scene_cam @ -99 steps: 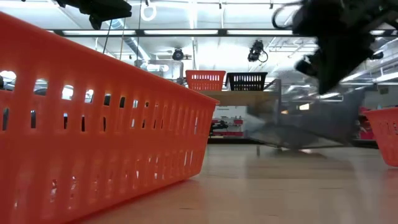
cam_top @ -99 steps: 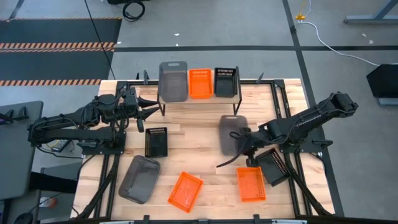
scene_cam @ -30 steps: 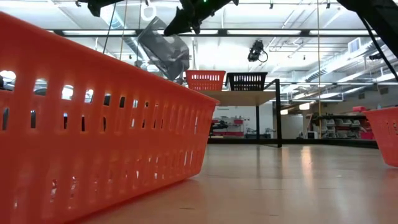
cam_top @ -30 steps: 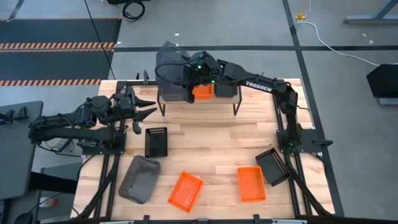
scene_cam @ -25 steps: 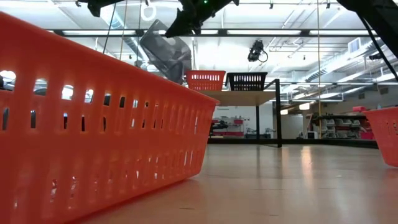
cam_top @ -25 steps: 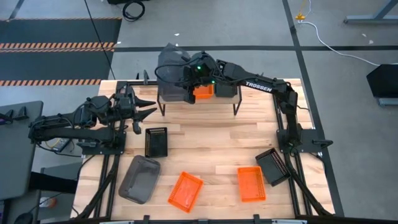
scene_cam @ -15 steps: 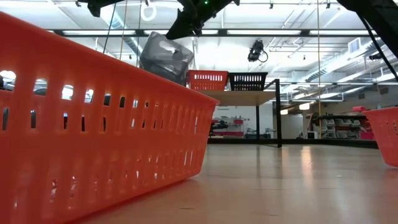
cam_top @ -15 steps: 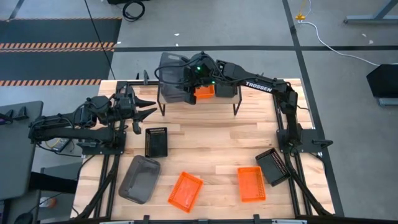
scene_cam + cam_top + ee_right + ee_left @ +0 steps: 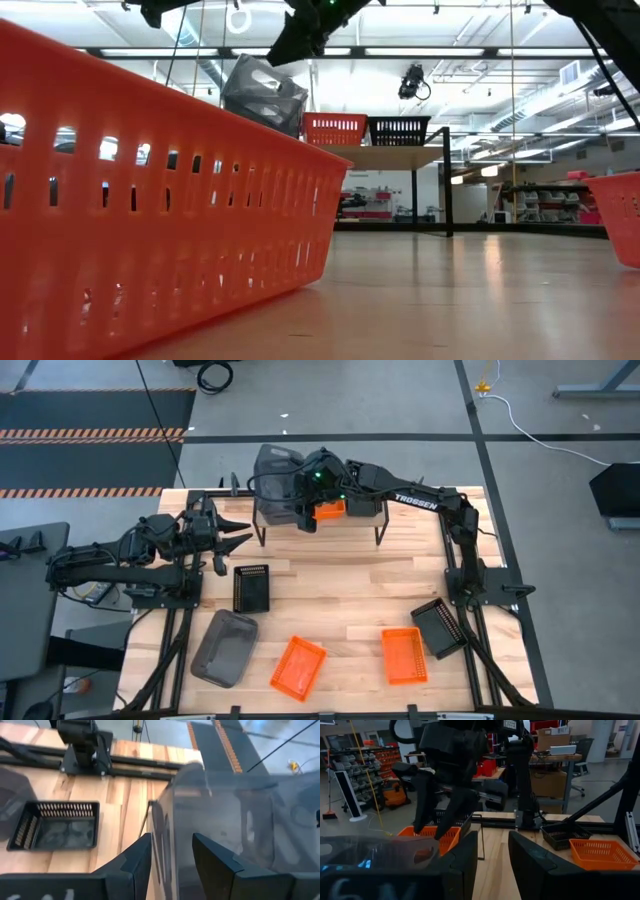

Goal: Stack baskets on shelf by color
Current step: Stack the top black bin on top of the black bin on the shelf

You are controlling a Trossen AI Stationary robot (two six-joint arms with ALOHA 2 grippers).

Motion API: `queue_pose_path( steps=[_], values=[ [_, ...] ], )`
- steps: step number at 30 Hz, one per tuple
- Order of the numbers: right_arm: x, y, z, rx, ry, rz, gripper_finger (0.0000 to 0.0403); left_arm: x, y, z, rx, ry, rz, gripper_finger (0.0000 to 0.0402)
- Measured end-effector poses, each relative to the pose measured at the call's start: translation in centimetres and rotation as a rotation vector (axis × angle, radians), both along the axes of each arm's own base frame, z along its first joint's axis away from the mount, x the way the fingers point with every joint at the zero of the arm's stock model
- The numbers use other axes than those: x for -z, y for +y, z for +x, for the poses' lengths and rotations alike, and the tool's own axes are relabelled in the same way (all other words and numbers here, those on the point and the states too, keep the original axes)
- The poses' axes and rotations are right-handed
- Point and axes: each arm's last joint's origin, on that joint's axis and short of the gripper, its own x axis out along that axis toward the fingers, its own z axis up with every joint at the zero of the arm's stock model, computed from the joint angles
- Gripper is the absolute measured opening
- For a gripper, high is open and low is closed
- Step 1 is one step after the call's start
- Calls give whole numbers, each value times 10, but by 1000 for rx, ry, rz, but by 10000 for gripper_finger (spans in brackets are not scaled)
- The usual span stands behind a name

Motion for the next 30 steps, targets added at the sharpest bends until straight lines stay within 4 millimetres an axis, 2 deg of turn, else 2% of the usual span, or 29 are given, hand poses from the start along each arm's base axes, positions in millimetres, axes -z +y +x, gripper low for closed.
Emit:
queue_pose_path(
  steps=[9,20,24,30],
  values=[
    [13,0,-10,43,193,-73,155,0,0,0,0,2,0,117],
    [17,-3,-10,58,216,-81,147,0,0,0,0,2,-1,117],
    [25,-4,-9,55,250,-73,117,0,0,0,0,2,-1,117],
    [26,-3,-9,27,255,-94,35,0,0,0,0,2,-1,117]
  ],
)
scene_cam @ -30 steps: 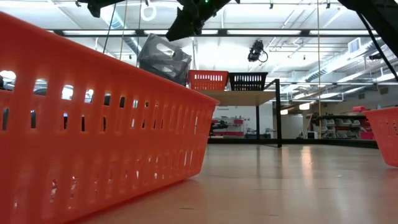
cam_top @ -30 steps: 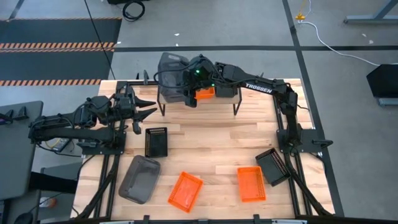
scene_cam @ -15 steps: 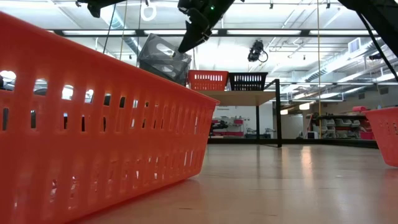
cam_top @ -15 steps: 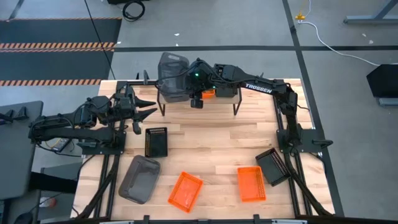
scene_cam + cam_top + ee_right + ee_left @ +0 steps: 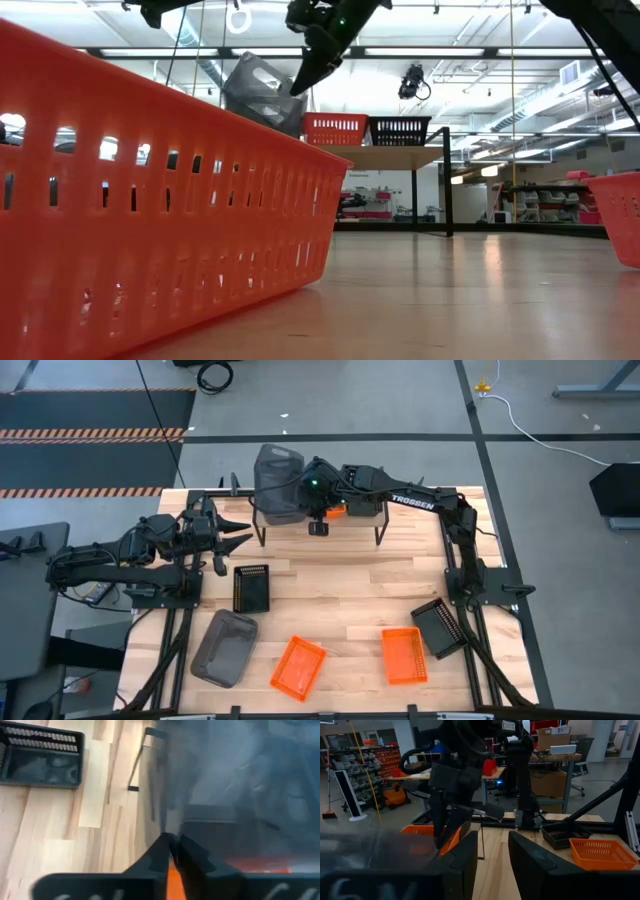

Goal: Stack baskets on shelf by color
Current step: Stack the top black bin on top of the black bin on the shelf

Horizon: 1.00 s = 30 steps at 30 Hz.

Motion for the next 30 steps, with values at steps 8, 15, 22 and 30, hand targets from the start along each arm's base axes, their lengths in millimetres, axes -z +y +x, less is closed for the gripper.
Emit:
queue_pose_path(
  steps=[8,15,22,30],
  values=[
    [-5,3,5,-31,-34,-85,16,0,0,0,0,0,0,117],
    [-34,9,0,-50,-87,-115,10,0,0,0,0,0,0,117],
    [-59,14,-17,-31,-57,-82,10,0,0,0,0,0,0,117],
    [-46,16,-24,-15,71,-12,13,0,0,0,0,-2,-5,117]
  ],
)
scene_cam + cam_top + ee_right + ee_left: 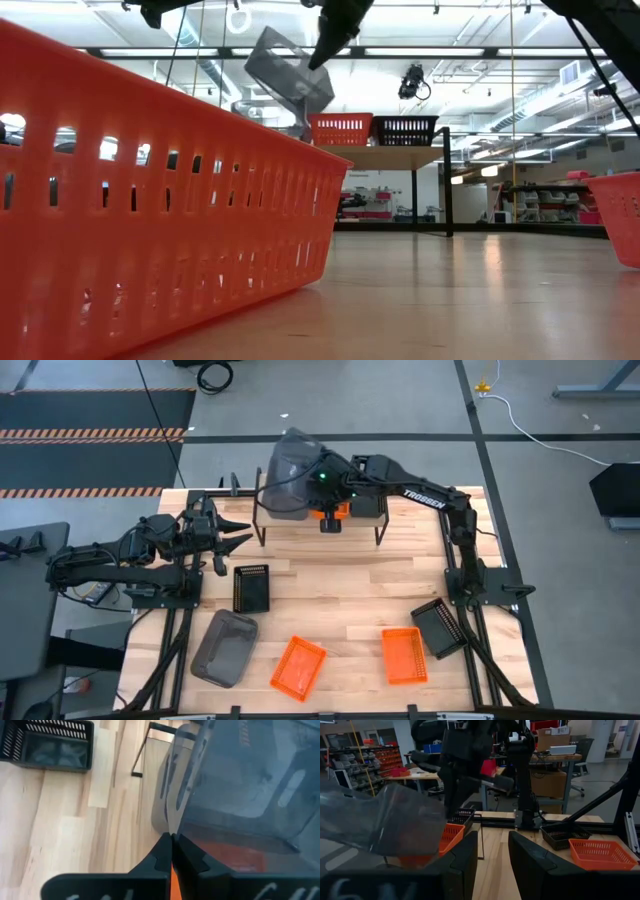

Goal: Stack baskets on shelf by color
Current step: Stack the top black bin on top of the black bin on the shelf

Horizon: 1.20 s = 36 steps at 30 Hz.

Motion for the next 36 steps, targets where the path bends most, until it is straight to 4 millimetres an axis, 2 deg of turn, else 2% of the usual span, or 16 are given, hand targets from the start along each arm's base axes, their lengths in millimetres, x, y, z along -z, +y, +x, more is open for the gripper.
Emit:
queue_pose_path(
  steps=[13,27,31,36],
  values=[
    [-2,-11,-1,9,-38,35,27,0,0,0,0,0,-2,117],
    [-7,-12,4,37,-102,-12,152,0,0,0,0,-1,-3,117],
    [-9,-12,6,27,-141,-8,166,0,0,0,0,0,-3,117],
    [-8,-5,14,1,-170,3,164,0,0,0,0,-1,-3,117]
  ],
)
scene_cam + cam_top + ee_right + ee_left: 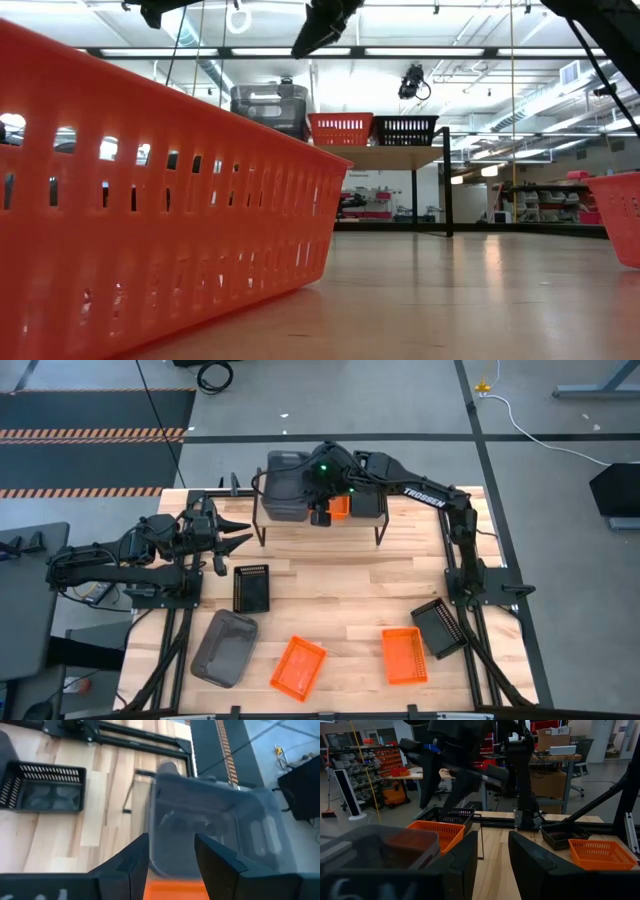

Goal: Stack baskets on shelf by color
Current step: Stack the top black bin on top of the black bin on the shelf, then adjust the black bins on the shelf

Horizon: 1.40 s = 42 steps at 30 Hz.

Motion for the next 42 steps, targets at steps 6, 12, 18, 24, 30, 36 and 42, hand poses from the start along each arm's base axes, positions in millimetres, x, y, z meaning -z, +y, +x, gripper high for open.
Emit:
queue_pose_path(
  steps=[6,12,18,24,30,36,42],
  values=[
    [36,16,26,-6,128,-72,168,0,0,0,0,0,-1,117],
    [68,15,48,54,208,-206,185,0,0,0,0,7,-3,117],
    [63,14,48,59,186,-224,193,1,0,0,0,10,0,117],
    [22,22,41,36,38,-285,190,1,0,0,0,12,1,117],
    [10,-2,38,45,-98,-220,190,1,0,0,0,5,-17,117],
    [15,-26,29,114,-94,-69,190,1,0,0,0,10,-2,117],
    [18,-32,27,129,-89,-12,190,1,0,0,0,10,5,117]
  ],
)
